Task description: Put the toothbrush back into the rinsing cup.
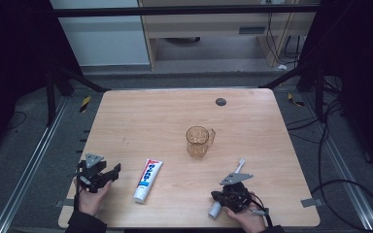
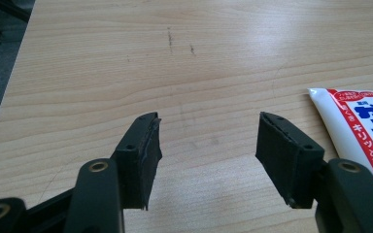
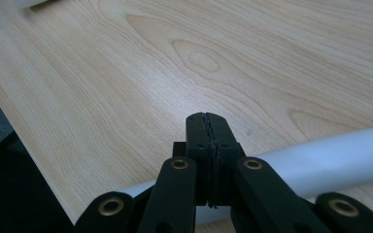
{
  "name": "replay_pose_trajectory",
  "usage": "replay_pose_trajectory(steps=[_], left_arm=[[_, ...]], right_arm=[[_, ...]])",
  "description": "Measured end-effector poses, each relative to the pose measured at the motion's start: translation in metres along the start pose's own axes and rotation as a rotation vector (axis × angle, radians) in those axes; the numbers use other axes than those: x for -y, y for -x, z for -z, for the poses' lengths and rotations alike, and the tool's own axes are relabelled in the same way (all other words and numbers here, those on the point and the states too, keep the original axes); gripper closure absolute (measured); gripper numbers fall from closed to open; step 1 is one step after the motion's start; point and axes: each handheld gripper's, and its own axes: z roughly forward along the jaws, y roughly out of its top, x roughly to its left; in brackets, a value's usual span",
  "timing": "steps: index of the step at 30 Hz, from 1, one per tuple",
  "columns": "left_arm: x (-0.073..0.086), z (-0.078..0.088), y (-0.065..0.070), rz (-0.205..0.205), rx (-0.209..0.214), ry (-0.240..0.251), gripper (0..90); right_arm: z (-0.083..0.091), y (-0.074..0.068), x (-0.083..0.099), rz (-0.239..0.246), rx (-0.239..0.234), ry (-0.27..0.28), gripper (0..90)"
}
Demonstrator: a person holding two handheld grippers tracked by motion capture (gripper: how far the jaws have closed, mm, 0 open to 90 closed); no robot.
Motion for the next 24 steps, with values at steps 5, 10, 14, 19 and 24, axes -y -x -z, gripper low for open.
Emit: replay_pose_trajectory(steps=[5,10,14,19,24], left_arm=[[0.0,0.0,0.0,0.0,0.0,0.0,40.8],[0.0,0.0,0.0,0.001,0.001,0.0,40.8],[0.0,0.0,0.0,0.001,0.001,0.0,40.8],[0.0,0.0,0.0,0.001,0.002,-0.001,40.8],[0.0,0.0,-0.001,0.002,0.001,0.0,40.8]], right_arm=[[0.002,0.001,0.002,0.002,0.0,0.002,89.5],[0.005,0.002,0.004,-0.005,0.001,0.001,89.3],[0.006,0.003,0.005,-0.011,0.002,-0.001,89.1],[0.009,0.004,0.007,-0.013,0.001,0.004,89.0],[0.011,0.005,0.009,-0.016,0.002,-0.001,89.0]])
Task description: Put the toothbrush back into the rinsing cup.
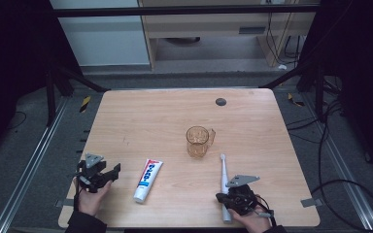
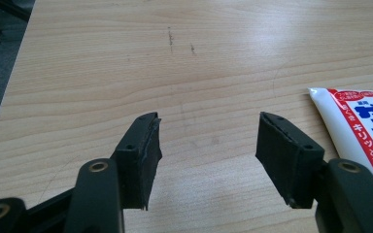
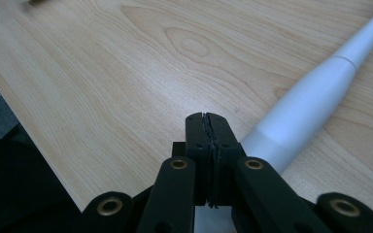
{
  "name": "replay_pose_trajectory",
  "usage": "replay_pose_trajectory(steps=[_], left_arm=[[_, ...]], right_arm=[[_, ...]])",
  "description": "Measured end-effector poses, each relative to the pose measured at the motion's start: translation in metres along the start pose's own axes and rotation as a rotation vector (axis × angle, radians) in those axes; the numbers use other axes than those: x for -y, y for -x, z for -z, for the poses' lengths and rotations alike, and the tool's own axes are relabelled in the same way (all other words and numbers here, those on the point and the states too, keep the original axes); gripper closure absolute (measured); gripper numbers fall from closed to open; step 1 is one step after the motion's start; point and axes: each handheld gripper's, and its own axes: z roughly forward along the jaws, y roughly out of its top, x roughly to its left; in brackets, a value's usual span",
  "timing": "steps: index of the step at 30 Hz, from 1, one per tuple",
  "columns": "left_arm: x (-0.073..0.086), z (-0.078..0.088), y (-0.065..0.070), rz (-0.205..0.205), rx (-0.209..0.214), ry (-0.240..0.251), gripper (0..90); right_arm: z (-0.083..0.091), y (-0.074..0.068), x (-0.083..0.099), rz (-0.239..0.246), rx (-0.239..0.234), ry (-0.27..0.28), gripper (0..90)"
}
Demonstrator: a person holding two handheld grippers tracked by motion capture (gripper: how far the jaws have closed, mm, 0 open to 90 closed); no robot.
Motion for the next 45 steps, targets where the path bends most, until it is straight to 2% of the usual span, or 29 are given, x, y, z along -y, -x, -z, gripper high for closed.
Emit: replay_pose_trajectory(steps=[31,45], left_arm=[[0.0,0.0,0.0,0.0,-0.002,-0.002,40.8],[0.0,0.0,0.0,-0.003,-0.005,-0.005,40.8]], right_arm=[[0.01,0.007,0.009,-0.023,0.019,-0.011,88.9],[0.009,0.008,0.01,-0.022,0.029,-0.022,88.7]])
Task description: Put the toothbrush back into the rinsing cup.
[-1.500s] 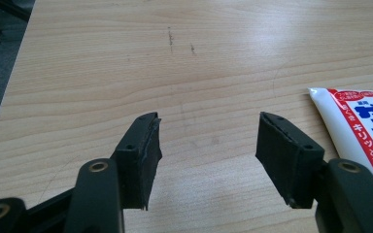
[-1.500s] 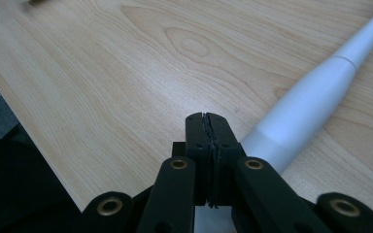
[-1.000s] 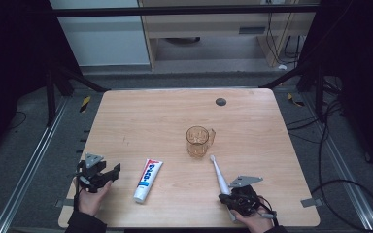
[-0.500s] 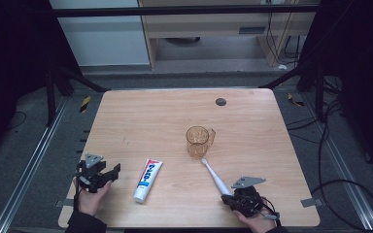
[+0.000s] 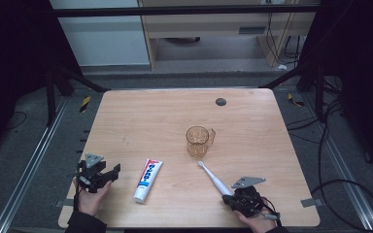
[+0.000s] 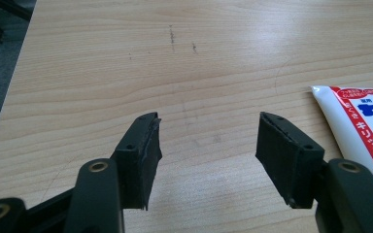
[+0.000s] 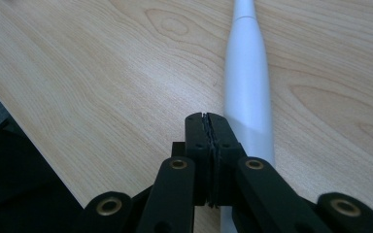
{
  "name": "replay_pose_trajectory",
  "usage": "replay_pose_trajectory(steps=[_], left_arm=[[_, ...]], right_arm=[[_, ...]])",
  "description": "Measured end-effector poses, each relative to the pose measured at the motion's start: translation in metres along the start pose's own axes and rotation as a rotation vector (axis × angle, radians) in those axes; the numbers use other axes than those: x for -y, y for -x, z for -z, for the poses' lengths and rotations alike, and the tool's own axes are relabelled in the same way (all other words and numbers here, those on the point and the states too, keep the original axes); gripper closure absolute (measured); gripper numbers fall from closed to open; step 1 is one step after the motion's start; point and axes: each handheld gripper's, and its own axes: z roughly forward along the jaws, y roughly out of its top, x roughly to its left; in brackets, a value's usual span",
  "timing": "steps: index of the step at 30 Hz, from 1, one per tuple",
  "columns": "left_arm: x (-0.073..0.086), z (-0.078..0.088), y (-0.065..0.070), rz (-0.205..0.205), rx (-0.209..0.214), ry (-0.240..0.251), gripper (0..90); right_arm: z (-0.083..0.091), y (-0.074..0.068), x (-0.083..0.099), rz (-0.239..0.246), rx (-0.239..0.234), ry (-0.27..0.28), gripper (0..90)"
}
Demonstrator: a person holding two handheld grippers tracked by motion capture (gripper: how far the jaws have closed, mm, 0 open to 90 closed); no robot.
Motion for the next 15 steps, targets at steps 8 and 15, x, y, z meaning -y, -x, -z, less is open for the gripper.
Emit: replay_pose_trajectory(steps=[8,15], left_arm=[[0.0,0.0,0.0,0.0,0.001,-0.004,40.7],[0.0,-0.001,0.0,-0.006,-0.001,-0.007,40.6]], right_arm=[[0.004,-0.001,-0.003,-0.006,-0.008,0.015,87.1],[0.014,0.002,-0.016,-0.01,0.018,0.069,83.6]])
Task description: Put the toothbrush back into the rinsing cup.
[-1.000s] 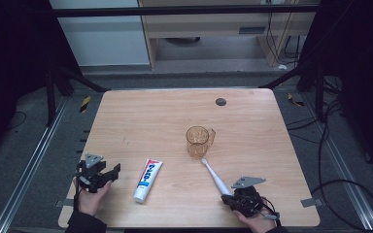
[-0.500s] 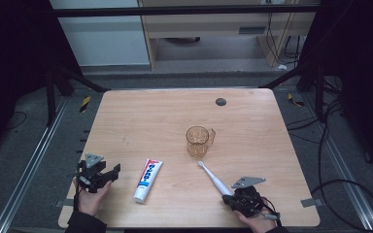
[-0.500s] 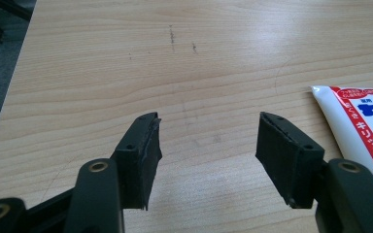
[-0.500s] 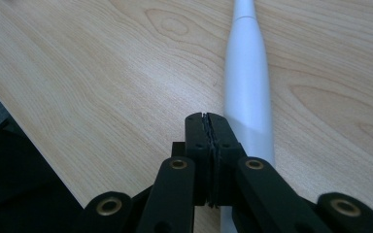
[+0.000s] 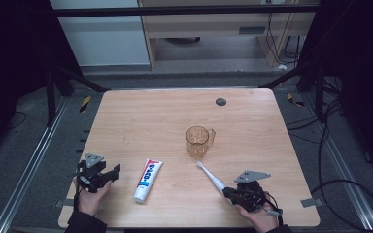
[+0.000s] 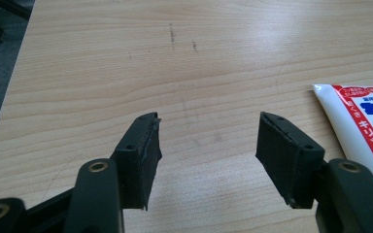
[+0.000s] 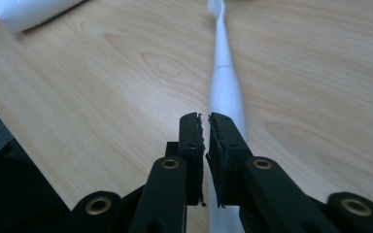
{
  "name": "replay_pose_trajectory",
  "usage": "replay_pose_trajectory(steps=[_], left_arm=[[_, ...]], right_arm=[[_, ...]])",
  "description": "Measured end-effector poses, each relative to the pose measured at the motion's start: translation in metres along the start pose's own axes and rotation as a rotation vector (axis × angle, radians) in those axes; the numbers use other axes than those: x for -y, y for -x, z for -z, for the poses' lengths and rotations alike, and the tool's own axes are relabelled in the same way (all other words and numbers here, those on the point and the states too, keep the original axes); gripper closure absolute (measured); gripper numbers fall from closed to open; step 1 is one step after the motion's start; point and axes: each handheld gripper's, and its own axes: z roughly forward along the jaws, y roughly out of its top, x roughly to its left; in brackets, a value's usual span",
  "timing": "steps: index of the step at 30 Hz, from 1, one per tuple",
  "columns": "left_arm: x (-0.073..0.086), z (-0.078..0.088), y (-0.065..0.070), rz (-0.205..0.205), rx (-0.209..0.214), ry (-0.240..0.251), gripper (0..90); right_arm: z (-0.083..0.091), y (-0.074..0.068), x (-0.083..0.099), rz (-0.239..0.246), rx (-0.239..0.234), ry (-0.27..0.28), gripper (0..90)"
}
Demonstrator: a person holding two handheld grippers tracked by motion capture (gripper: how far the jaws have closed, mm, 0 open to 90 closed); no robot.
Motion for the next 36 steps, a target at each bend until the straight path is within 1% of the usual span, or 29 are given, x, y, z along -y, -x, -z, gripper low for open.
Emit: replay_pose_trajectory(steps=[1,2,3,4,7,10,12,13,14,17,18,19,23,24,26,28,30,31,32,34,36], left_arm=[[0.0,0.0,0.0,0.0,0.0,0.001,40.5],[0.0,0.0,0.0,-0.001,0.001,0.0,40.5],[0.0,0.0,0.0,-0.001,0.001,0.0,40.5],[0.0,-0.001,0.0,-0.002,0.0,-0.001,40.5],[0.0,-0.001,0.0,-0.003,0.0,-0.002,40.3],[0.0,-0.001,0.0,-0.001,0.005,-0.001,40.1],[0.0,-0.002,-0.001,-0.001,0.008,-0.006,40.0],[0.0,-0.003,-0.001,-0.001,0.009,-0.009,40.0],[0.0,-0.003,-0.002,-0.002,0.011,-0.011,40.0],[0.0,-0.004,-0.002,-0.004,0.013,-0.014,39.6],[0.0,-0.004,-0.002,-0.004,0.014,-0.014,39.4],[0.0,-0.004,-0.002,-0.004,0.014,-0.015,39.4],[0.0,-0.004,-0.002,-0.006,0.011,-0.019,39.2],[0.0,-0.005,-0.002,-0.008,0.012,-0.02,39.2],[0.0,-0.005,-0.002,-0.01,0.012,-0.022,39.2],[0.0,-0.005,-0.002,-0.011,0.013,-0.022,39.1],[0.001,-0.005,-0.002,-0.012,0.014,-0.023,39.0],[0.001,-0.006,-0.002,-0.012,0.014,-0.024,38.8],[0.001,-0.006,-0.002,-0.013,0.016,-0.025,38.8],[0.001,-0.006,-0.002,-0.015,0.016,-0.028,38.5],[0.0,-0.007,-0.001,-0.019,0.018,-0.03,38.4]], right_arm=[[0.002,0.002,-0.004,0.0,0.014,0.015,81.5],[0.002,0.002,-0.004,0.0,0.014,0.015,81.5],[0.005,0.004,-0.007,-0.01,0.027,0.026,78.9],[0.005,0.004,-0.007,-0.01,0.027,0.026,78.9],[0.008,0.007,-0.014,-0.028,0.058,0.036,75.6],[0.01,0.009,-0.022,-0.023,0.086,0.052,72.5],[0.012,0.01,-0.029,-0.032,0.102,0.061,69.7],[0.013,0.011,-0.031,-0.028,0.114,0.064,68.7],[0.013,0.011,-0.031,-0.028,0.114,0.064,68.7],[0.015,0.012,-0.038,-0.029,0.136,0.063,65.9],[0.014,0.013,-0.043,-0.027,0.144,0.057,64.0],[0.014,0.013,-0.043,-0.027,0.144,0.057,64.0],[0.011,0.013,-0.053,-0.026,0.146,0.034,61.0],[0.009,0.013,-0.057,-0.025,0.141,0.018,60.5],[0.005,0.012,-0.06,-0.015,0.139,0.004,60.1],[0.0,0.011,-0.064,-0.017,0.124,-0.019,59.7],[-0.005,0.01,-0.066,-0.008,0.118,-0.039,59.3],[-0.009,0.009,-0.068,-0.008,0.111,-0.064,58.8],[-0.009,0.009,-0.068,-0.008,0.111,-0.064,58.8],[-0.015,0.008,-0.07,-0.003,0.109,-0.096,57.9],[-0.016,0.008,-0.071,0.002,0.107,-0.106,57.7]])
